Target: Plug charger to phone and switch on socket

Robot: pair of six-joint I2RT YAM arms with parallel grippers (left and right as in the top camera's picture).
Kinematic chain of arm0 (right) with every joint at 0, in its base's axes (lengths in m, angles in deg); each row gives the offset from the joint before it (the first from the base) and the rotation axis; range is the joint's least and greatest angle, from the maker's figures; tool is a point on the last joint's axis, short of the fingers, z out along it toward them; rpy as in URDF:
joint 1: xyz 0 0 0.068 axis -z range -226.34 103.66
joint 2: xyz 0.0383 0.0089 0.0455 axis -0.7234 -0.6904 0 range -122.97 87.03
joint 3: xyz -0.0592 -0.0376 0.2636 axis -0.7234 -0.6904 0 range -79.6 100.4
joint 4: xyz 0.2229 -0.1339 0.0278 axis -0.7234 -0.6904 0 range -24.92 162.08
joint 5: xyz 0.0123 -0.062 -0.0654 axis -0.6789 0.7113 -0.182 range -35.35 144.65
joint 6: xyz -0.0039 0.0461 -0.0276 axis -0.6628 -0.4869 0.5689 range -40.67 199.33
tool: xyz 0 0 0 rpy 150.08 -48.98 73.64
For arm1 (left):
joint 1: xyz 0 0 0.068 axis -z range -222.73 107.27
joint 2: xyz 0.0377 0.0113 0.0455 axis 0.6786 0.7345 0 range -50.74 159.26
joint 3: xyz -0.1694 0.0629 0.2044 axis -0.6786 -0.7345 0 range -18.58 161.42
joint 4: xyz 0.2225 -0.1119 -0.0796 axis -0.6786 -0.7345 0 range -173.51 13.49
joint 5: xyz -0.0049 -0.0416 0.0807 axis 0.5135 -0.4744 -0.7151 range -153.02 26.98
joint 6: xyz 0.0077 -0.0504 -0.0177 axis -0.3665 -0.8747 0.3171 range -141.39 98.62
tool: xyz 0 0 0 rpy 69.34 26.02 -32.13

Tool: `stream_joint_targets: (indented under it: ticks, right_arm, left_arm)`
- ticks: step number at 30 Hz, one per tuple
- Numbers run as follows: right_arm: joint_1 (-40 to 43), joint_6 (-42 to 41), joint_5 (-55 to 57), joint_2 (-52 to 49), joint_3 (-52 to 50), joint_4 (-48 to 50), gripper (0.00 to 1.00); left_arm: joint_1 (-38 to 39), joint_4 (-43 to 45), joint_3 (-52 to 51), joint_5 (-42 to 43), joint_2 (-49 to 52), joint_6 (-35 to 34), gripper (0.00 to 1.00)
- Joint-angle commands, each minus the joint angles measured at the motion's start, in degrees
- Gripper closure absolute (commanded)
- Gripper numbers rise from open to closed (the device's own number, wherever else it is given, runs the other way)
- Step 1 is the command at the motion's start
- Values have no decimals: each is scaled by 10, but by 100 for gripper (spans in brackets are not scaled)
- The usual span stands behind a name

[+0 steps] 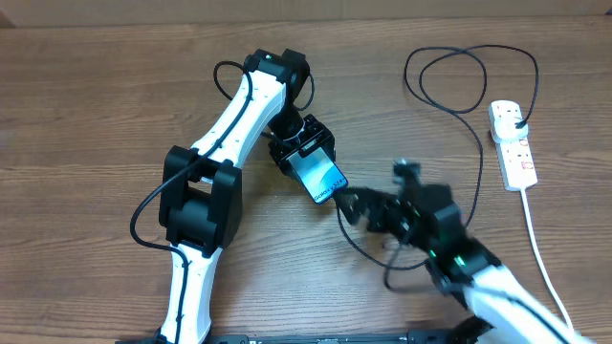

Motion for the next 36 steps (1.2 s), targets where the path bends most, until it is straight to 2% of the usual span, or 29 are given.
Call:
stream_joint_targets:
  ticks: [1,7,14,21,27,28,30,31,32,33,36]
  right_arm:
    - [-7,11,9,-82,49,31,0]
    - [-22,8,-13,-192,108,92,7]
    - [-23,-18,12,-227,117,105,21]
    - [-23,-53,21,-228,117,116,50]
    - [-23,-65,7,-228,117,114,68]
    - [-23,-67,4,-228,117,113,73]
    - [-23,-67,3,-228,117,112,92]
    - [-23,-67,3,-228,117,111,96]
    - [-23,-67,3,-228,117,111,96]
    - [-23,-67,4,-228,117,111,96]
    - [-17,-67,6,-228,117,111,96]
  left_arm:
    - [-3,0,15,9,0,-16,96]
    - [-3,0,15,12,0,-16,96]
    - [-3,1,15,18,0,-31,96]
    - [-3,7,15,40,0,-37,96]
    - [-3,6,15,40,0,-38,96]
    - [-3,6,15,40,0,-39,96]
    - [-3,7,15,41,0,-41,94]
    - [-3,6,15,43,0,-39,77]
    - [-3,6,15,50,0,-22,35]
    - [-4,9,15,67,0,9,1]
    - [-14,8,16,121,0,87,0]
